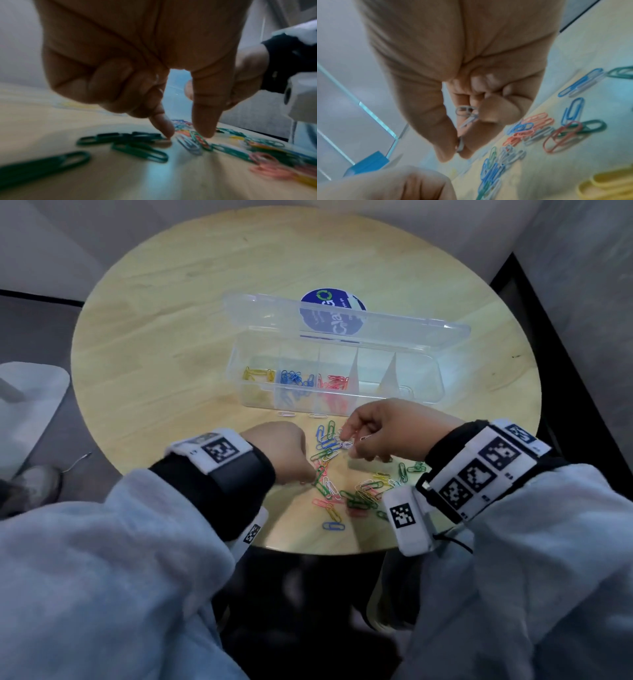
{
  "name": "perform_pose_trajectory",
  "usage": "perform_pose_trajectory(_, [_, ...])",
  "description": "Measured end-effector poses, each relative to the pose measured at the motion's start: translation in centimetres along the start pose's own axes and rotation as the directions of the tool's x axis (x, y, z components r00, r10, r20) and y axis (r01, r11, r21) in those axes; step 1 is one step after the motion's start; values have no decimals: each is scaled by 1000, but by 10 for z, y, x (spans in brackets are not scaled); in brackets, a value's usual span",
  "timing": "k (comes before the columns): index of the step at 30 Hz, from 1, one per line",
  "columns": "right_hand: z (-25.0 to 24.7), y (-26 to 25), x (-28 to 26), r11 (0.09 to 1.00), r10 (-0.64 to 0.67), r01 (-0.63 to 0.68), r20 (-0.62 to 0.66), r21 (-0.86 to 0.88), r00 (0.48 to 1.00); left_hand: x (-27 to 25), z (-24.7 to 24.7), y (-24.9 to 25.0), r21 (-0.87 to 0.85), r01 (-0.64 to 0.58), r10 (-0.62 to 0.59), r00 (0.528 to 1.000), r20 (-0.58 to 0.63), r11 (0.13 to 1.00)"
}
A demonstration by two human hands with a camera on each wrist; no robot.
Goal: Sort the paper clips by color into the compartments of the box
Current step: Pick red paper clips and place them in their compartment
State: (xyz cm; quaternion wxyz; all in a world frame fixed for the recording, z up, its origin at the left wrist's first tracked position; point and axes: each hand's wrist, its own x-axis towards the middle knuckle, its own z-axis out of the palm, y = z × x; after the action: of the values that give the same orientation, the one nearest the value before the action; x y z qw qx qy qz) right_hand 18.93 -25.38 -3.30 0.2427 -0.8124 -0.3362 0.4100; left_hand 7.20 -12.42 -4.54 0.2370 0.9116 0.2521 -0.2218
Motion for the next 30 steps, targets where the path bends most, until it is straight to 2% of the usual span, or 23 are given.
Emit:
perform_pose_trajectory(4, [0, 6, 0, 984, 41, -47, 34, 174, 999, 3, 6, 9, 128, 3, 2, 999, -40, 992])
perform_pose_trajectory(7, [-2, 7, -1, 956, 78, -87, 46, 280, 996, 4, 4, 10, 132, 5, -4, 1000, -9, 991])
perform_pose_trajectory(17, [4, 4, 4, 972, 150, -158, 58, 171, 987, 1, -2, -1, 105, 7, -13, 998, 58, 994])
perform_pose_trajectory(20, [4, 4, 4, 991, 123, -122, -17, 51, 992, 0, -15, -5, -54, -4, 9, 995, 103, 999])
perform_pose_trajectory(22, [2, 4, 3, 993, 105, -106, -28, -41, 994, 0, -23, -8, -246, -1, 37, 989, 143, 969])
perform_pose_trajectory(25, [2, 3, 2, 976, 64, -76, -65, -203, 996, -1, -31, -11, -545, 51, 49, 985, 167, 837])
perform_pose_trajectory(30, [8, 5, 5, 948, 66, -102, -129, -300, 989, 0, -35, -13, -763, 122, 41, 981, 192, 635])
